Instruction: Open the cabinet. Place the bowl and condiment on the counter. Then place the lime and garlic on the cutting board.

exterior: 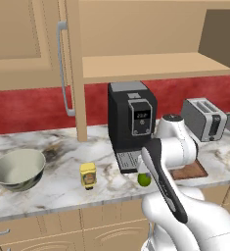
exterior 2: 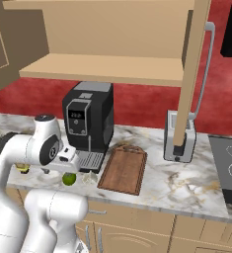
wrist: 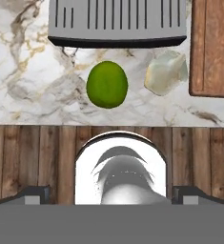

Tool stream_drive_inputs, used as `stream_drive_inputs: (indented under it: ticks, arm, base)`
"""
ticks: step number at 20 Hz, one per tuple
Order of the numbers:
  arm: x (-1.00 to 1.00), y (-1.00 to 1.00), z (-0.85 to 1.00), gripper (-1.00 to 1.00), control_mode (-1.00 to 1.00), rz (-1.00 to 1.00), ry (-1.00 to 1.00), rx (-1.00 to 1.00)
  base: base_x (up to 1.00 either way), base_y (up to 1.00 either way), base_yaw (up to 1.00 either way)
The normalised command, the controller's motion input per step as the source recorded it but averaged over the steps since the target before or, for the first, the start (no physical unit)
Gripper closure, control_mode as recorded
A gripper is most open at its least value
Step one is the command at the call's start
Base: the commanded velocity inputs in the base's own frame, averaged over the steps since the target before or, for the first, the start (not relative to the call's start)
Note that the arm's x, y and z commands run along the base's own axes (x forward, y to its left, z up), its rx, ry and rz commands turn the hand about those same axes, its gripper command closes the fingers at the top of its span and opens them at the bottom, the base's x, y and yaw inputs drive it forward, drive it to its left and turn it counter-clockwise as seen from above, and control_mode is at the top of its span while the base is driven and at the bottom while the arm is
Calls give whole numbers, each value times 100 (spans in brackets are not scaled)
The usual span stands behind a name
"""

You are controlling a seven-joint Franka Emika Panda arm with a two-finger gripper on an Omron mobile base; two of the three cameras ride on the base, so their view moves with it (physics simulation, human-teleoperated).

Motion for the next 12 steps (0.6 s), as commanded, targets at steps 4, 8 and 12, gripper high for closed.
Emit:
stream_drive_inputs:
  ticks: [4,8,12]
  arm:
    - [14,-6,-30,-100,-100,5,0,0]
    - [19,0,-37,-100,-100,6,-1,0]
    - [35,0,-31,-100,-100,6,-2,0]
  base:
    - [0,0,0]
    - [0,0,0]
    - [0,0,0]
